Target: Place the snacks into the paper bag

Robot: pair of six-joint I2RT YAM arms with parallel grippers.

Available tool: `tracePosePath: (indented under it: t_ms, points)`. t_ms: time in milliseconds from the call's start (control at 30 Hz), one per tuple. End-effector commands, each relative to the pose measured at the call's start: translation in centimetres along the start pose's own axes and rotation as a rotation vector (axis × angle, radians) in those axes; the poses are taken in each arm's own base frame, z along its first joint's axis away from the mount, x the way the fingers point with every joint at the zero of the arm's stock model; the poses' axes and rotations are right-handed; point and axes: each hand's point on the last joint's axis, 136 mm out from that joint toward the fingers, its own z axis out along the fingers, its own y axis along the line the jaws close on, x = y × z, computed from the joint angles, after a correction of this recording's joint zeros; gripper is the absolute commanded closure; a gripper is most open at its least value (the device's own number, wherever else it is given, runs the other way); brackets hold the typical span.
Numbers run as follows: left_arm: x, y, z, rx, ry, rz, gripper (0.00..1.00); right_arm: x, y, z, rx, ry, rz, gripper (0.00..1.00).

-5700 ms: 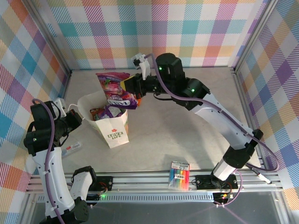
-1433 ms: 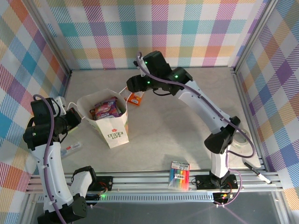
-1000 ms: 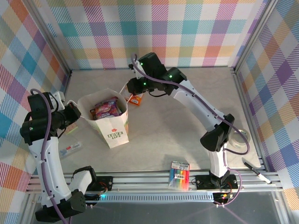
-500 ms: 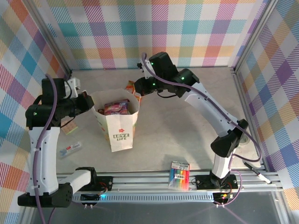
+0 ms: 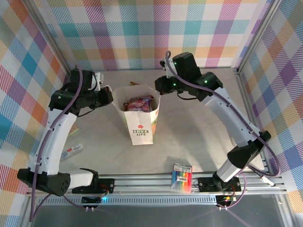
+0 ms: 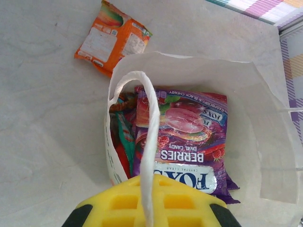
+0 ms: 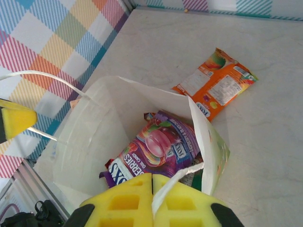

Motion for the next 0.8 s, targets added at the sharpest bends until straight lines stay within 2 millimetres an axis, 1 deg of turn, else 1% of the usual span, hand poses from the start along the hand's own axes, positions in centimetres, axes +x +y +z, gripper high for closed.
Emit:
tracePosePath:
  t_ms: [0,167,333,400,433,467,533,567,633,700,767]
  points:
    - [-3.2,-1.7,-2.5,0.049,-0.165,0.016,1.00,-2.5,0.9,-1.9,-0.031,-0.120,-0.032,1.00]
    - [-1.5,-0.4,-2.7,0.013,-0.152,0.011,1.00,-1.8,1.0,-1.6,-0.051,-0.104,-0.018,1.00]
    - [-0.2,1.2,-4.2,-0.049,-0.177,0.011,1.00,-1.0,1.3,-1.1,-0.083,-0.071,-0.002,1.00]
    - [0.2,1.9,-4.7,-0.078,-0.185,0.011,1.00,-0.5,1.4,-0.7,-0.096,-0.049,0.012,0.91]
    - [0.5,2.3,-4.9,-0.096,-0.187,0.011,1.00,-0.2,1.3,-0.5,-0.096,-0.040,0.019,0.85]
    - [0.6,2.7,-5.1,-0.113,-0.188,0.015,1.00,-0.2,1.1,-0.4,-0.088,-0.037,0.022,0.76]
    - [0.9,3.3,-5.4,-0.143,-0.186,0.016,1.00,-0.2,0.6,-0.5,-0.054,-0.043,0.024,0.50]
    - [1.0,3.6,-5.5,-0.156,-0.185,0.016,1.00,-0.3,0.2,-0.6,-0.030,-0.050,0.019,0.43]
    - [1.2,4.2,-5.5,-0.172,-0.175,0.007,1.00,-0.6,-0.6,-1.0,0.017,-0.069,0.010,0.32]
    - [1.5,4.7,-5.5,-0.184,-0.167,-0.003,1.00,-0.9,-1.5,-1.3,0.060,-0.085,0.009,0.26]
    - [1.8,5.0,-5.3,-0.187,-0.160,-0.011,1.00,-1.3,-2.9,-1.9,0.101,-0.106,0.031,0.23]
